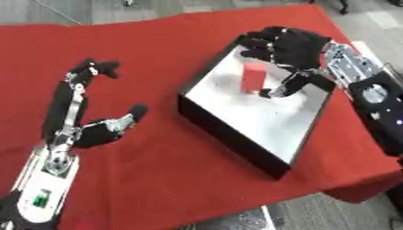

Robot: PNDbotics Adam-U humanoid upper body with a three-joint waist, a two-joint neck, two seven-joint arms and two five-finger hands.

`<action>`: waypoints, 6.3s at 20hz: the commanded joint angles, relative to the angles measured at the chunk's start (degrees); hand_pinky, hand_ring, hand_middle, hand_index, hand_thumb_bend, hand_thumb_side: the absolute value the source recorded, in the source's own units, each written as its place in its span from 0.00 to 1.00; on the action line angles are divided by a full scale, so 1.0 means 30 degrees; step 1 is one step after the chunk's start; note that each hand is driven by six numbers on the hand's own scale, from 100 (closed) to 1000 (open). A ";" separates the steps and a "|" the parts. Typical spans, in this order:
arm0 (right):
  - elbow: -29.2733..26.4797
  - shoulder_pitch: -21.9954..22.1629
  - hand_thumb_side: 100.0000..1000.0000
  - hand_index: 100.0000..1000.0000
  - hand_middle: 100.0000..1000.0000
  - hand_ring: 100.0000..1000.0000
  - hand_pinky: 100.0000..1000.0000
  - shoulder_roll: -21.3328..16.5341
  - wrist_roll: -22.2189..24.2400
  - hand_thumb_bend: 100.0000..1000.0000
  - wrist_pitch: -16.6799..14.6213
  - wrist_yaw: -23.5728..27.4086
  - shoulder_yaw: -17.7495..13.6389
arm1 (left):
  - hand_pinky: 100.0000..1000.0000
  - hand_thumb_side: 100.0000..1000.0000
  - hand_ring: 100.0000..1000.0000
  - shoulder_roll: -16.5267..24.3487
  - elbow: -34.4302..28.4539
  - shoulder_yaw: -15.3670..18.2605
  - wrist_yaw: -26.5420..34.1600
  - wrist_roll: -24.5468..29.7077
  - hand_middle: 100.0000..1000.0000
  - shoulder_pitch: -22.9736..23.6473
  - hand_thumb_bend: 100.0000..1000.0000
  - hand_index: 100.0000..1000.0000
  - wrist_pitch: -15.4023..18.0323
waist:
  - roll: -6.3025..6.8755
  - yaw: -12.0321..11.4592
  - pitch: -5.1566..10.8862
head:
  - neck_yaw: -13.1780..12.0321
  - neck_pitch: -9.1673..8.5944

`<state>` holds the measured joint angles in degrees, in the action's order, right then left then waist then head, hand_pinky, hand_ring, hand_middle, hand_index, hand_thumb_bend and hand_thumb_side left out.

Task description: Pick up the objects with one hand, pass them to the other hand, and then place them into the box on the other side of the table.

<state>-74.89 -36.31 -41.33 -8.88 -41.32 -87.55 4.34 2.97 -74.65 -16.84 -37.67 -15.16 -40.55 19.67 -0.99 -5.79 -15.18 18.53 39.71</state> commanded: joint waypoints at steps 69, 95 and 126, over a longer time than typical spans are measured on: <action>-0.7579 -0.0237 0.42 0.98 0.99 0.91 1.00 -0.2940 1.3757 0.00 1.0133 3.9975 -0.1773 | 0.97 0.74 0.82 0.9413 -0.3507 0.1896 0.1534 0.5143 0.65 -0.0948 0.38 0.80 -0.2225 | 0.0416 -0.2184 0.1268 | -0.3296 0.0838; -0.6759 0.0777 0.40 0.95 0.94 0.87 1.00 -0.3632 1.4856 0.00 1.0930 4.1062 -0.2938 | 1.00 0.49 0.88 1.6541 0.2327 0.1642 0.5485 1.3736 0.74 -0.1766 0.61 0.82 -0.0128 | 0.0488 -0.1529 0.0953 | -0.5522 0.0204; -0.6745 0.1901 0.37 0.92 0.91 0.85 1.00 -0.3358 1.4675 0.00 1.0445 3.9362 -0.3506 | 0.95 0.36 0.86 1.7480 0.5040 0.4120 0.3264 1.7906 0.73 -0.1580 0.56 0.77 -0.2470 | 0.0068 -0.1938 0.0358 | -0.7112 -0.0214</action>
<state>-94.59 -30.15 -50.11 35.13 -9.82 30.92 -5.20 53.74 -59.39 -5.35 -27.42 39.16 -44.10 12.60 -0.44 -11.57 -14.10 -3.00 39.64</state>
